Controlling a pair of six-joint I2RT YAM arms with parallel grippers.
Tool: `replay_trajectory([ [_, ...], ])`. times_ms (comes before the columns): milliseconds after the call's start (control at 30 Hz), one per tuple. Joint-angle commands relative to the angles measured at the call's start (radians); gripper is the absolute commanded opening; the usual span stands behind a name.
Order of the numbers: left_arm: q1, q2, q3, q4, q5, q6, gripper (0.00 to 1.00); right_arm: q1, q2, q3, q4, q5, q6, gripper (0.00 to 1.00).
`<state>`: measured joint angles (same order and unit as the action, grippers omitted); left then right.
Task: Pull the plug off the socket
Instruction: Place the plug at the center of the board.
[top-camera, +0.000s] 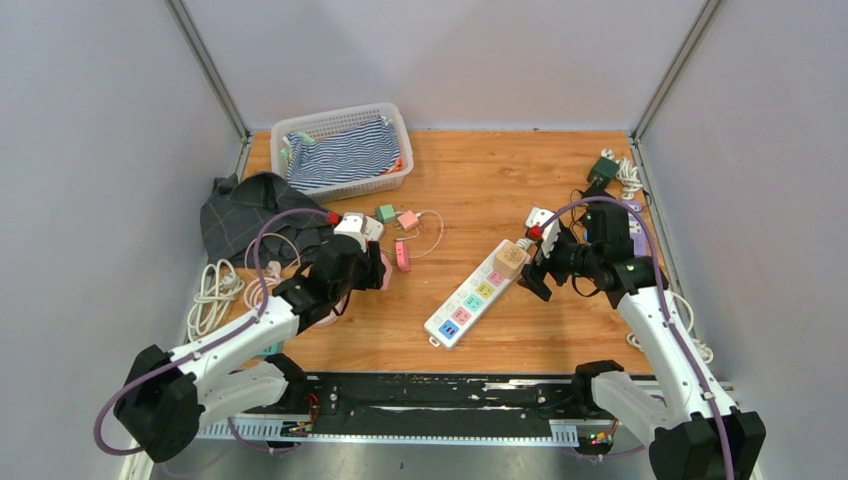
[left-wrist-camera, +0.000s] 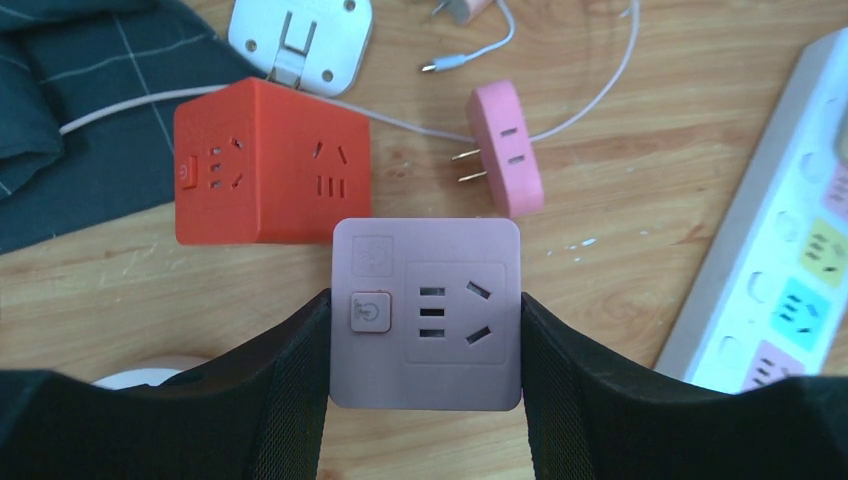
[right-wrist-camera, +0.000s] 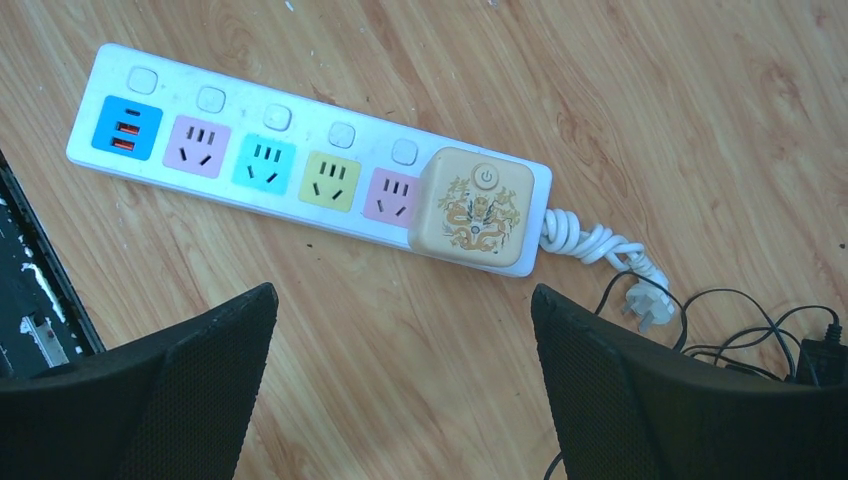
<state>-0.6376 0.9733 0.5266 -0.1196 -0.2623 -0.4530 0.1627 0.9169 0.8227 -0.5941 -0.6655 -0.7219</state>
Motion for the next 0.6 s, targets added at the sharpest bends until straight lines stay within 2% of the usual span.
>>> replay_trajectory([
  [0, 0.006, 0.079, 0.061, 0.002, -0.030, 0.034, 0.03, -0.011, -0.008, -0.021, 0.018, -0.033, -0.020, 0.97],
  [100, 0.005, 0.137, 0.090, 0.005, -0.032, 0.052, 0.15, -0.012, -0.005, -0.024, 0.019, -0.043, -0.019, 0.98],
  [233, 0.006, 0.200, 0.131, -0.017, -0.031, 0.064, 0.46, -0.011, -0.004, -0.028, 0.019, -0.051, -0.020, 1.00],
  [367, 0.005, 0.195, 0.142, -0.034, -0.018, 0.066, 0.68, -0.011, -0.009, -0.031, 0.019, -0.055, -0.023, 1.00],
  [500, 0.004, 0.127, 0.130, -0.054, -0.014, 0.076, 0.83, -0.011, -0.014, -0.035, 0.018, -0.065, -0.025, 1.00],
  [567, 0.006, 0.086, 0.123, -0.067, -0.016, 0.085, 0.84, -0.011, -0.015, -0.036, 0.016, -0.071, -0.028, 1.00],
])
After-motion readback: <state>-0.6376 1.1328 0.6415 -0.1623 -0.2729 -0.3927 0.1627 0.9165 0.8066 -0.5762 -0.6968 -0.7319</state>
